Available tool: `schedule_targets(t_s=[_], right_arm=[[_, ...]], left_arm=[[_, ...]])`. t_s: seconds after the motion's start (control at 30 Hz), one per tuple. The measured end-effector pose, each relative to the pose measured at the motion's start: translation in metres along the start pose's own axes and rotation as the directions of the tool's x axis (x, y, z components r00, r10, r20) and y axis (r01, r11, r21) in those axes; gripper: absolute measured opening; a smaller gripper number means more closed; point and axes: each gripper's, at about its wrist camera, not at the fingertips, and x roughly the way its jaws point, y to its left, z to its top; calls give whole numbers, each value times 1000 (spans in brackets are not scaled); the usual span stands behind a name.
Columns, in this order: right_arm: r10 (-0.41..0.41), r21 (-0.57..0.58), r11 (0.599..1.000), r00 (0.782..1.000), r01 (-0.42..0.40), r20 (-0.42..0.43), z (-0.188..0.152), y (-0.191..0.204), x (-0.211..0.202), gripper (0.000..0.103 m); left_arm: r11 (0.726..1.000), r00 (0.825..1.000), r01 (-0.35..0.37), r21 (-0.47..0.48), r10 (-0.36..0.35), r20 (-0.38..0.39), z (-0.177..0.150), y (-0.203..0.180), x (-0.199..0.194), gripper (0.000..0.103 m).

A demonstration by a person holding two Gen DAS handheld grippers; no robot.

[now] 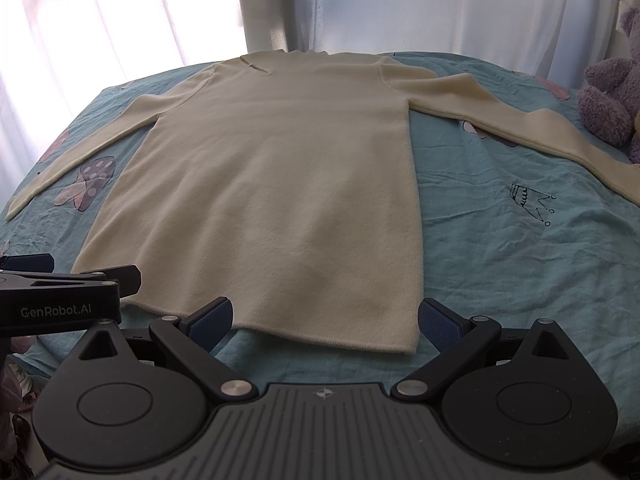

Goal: Fold small clothes

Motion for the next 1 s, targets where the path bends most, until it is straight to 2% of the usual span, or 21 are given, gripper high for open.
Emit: schedule_targets(t_s=[1.0], right_arm=[[6,6,1000,1000,-6,-7,1,0,2,99]], left_arm=[[1000,1000,1,-9,-1,-22,3,0,4,103]])
